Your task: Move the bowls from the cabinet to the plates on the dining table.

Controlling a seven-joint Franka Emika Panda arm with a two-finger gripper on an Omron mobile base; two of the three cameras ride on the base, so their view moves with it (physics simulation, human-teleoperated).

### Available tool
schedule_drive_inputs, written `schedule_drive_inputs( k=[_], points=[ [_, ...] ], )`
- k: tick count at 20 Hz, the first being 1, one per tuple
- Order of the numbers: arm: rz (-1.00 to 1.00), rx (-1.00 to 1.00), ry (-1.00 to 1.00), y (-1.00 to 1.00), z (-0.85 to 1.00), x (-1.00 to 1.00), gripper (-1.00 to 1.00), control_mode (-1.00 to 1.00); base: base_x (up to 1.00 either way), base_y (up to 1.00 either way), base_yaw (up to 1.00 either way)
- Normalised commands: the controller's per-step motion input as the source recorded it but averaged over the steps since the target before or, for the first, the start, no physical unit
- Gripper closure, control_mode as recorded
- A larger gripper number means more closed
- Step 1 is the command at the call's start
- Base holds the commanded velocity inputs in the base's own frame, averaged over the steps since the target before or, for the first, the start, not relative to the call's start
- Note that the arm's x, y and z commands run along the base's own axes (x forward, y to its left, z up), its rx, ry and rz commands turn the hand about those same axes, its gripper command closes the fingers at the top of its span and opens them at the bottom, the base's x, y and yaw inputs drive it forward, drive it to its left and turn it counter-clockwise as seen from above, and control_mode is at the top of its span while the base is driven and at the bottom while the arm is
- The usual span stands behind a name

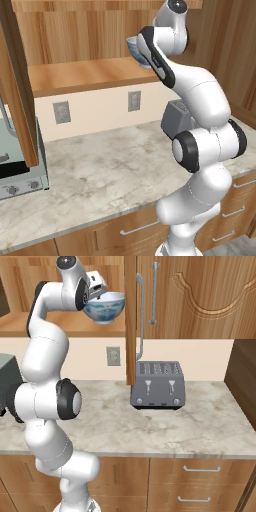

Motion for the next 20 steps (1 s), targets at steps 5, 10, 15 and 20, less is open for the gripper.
schedule_drive_inputs(
  k=[5,10,15,20],
  points=[
    [0.00,0.00,0.00,0.00,0.00,0.00,1.00,-1.00,0.00,0.00,0.00],
    [0.00,-0.01,0.00,0.00,0.02,-0.11,1.00,-1.00,0.00,0.00,0.00],
    [0.00,-0.02,0.00,0.03,0.25,-0.26,1.00,-1.00,0.00,0.00,0.00],
    [0.00,-0.01,-0.04,0.13,0.26,-0.16,1.00,-1.00,0.00,0.00,0.00]
  ],
)
